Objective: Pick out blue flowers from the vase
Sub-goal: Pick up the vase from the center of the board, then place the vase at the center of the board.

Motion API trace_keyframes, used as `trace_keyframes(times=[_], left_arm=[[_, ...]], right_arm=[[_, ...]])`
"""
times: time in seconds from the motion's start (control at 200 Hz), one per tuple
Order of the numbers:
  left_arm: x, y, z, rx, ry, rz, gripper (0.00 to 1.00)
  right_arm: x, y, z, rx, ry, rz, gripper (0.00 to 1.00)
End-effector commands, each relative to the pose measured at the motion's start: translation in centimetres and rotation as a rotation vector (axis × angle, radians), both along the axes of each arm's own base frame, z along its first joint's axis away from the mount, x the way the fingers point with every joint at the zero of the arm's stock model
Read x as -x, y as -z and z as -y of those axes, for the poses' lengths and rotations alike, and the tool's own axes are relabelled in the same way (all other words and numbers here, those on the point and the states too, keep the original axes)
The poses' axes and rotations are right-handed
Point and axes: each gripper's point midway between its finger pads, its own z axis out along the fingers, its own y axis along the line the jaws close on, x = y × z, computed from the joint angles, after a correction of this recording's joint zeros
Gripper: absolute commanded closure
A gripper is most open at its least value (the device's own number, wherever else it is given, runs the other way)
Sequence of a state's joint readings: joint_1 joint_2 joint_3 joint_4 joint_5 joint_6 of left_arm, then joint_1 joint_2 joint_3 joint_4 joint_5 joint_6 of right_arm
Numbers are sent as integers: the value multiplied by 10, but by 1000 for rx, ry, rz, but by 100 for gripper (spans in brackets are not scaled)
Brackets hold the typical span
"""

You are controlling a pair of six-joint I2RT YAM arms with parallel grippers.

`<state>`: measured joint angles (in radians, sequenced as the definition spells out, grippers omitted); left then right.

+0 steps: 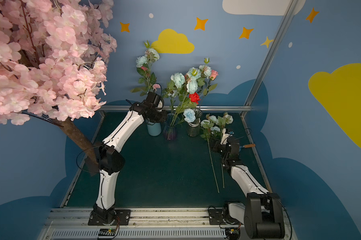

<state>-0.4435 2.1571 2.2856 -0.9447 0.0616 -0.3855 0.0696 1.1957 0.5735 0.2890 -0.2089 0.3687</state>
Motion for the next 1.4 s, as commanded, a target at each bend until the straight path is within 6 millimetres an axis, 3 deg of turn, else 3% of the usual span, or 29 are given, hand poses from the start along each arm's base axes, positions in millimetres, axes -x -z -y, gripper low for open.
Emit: trace_keyframes(times=[0.0,0.3,0.636,1.046,1.396], left_arm=[[26,-34,5,90,72,-5,96],[54,-54,15,220,175,-41,96],[86,-78,29,482,347,-21,96],[150,-69,12,379,369,-22,96],[190,-54,26,344,417,-22,96]], right_arm=[[0,-5,0,-15,-1,22,38],[-1,-6,-1,-16,-5,23,38],[-1,-4,-3,-18,-19,27,38],[-4,-1,-7,-24,-37,20,38],[-5,0,-8,-28,-45,14,38]])
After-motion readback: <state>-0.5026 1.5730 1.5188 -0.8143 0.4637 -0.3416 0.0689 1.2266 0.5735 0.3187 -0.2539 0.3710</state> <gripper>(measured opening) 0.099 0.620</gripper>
